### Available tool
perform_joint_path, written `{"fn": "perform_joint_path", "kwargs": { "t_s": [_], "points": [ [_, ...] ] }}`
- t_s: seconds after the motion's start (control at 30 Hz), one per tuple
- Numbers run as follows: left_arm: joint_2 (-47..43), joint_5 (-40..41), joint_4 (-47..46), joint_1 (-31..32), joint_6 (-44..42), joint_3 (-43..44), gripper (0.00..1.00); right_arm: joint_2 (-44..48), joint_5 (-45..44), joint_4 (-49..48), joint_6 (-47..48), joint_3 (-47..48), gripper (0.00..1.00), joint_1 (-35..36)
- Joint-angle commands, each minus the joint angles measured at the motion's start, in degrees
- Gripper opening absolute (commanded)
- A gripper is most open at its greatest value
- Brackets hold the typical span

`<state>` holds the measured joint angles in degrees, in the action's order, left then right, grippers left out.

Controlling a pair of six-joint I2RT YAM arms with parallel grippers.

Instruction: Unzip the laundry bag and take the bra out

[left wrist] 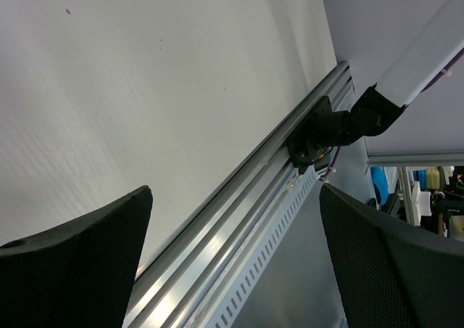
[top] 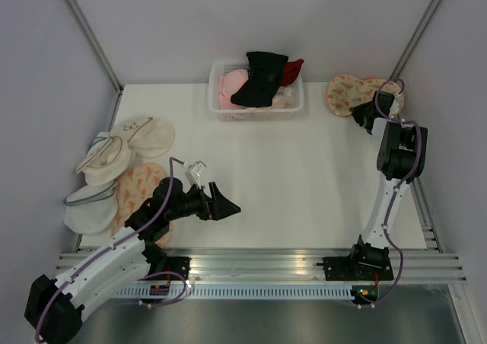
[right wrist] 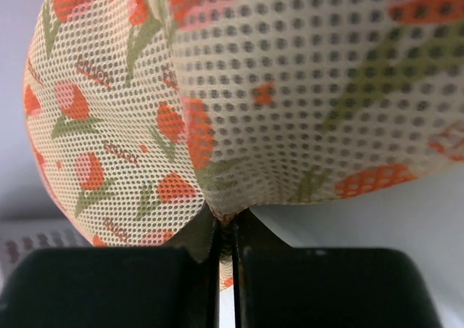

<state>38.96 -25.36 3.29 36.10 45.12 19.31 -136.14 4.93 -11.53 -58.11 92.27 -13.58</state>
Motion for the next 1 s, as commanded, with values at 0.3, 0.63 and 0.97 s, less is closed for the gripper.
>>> {"fn": "perform_joint_path", "kwargs": {
  "t_s": [0.3,0.63,0.97],
  "points": [
    [-3.01,0.75,-2.67,0.29,2.34,-0.68,0.99,25.38,0.96,25.07,26.46,-25.97,0.01,13.12],
    [-0.99,2.95,-4.50,0.90,4.62,-2.08,0.99,62.36,-10.98,18.20,12.07,-61.40,0.00,39.75],
    [-0.82,4.27,-6.28,1.78,6.99,-3.67,0.98,92.54,-25.58,12.08,-15.97,-76.79,0.00,62.44]
  ]
}}
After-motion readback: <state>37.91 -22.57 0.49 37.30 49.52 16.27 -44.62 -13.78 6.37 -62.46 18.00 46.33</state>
